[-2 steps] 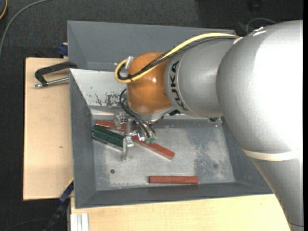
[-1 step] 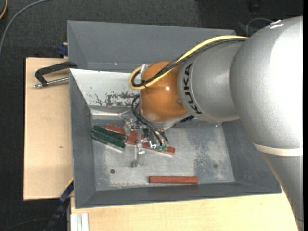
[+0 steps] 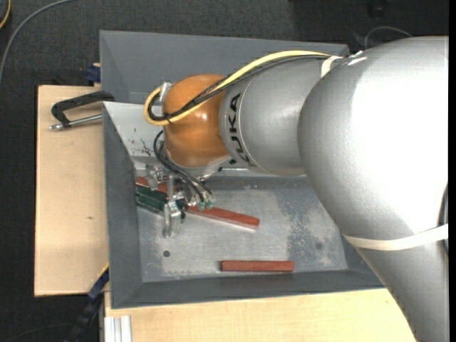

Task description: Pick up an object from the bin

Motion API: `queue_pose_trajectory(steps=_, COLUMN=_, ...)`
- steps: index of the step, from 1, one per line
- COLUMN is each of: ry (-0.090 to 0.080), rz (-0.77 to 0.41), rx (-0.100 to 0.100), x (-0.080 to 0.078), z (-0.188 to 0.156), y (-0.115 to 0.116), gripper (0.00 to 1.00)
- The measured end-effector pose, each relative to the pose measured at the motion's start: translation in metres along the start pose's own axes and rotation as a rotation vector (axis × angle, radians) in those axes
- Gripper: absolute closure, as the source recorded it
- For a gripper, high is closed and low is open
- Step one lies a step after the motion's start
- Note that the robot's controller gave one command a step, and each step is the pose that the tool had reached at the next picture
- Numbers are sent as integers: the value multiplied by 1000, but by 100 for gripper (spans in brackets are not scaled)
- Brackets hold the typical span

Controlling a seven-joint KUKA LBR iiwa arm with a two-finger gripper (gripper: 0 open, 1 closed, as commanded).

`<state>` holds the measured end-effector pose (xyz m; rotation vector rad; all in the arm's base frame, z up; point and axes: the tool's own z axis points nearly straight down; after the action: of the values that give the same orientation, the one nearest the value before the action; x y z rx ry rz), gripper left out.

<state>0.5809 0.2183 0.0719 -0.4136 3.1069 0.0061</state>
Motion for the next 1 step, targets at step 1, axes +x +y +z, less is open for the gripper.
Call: queue_pose_trajectory(steps=1, ry=-12, rz=3, rx=-2, x=-4, z=-5, y=0, gripper=100)
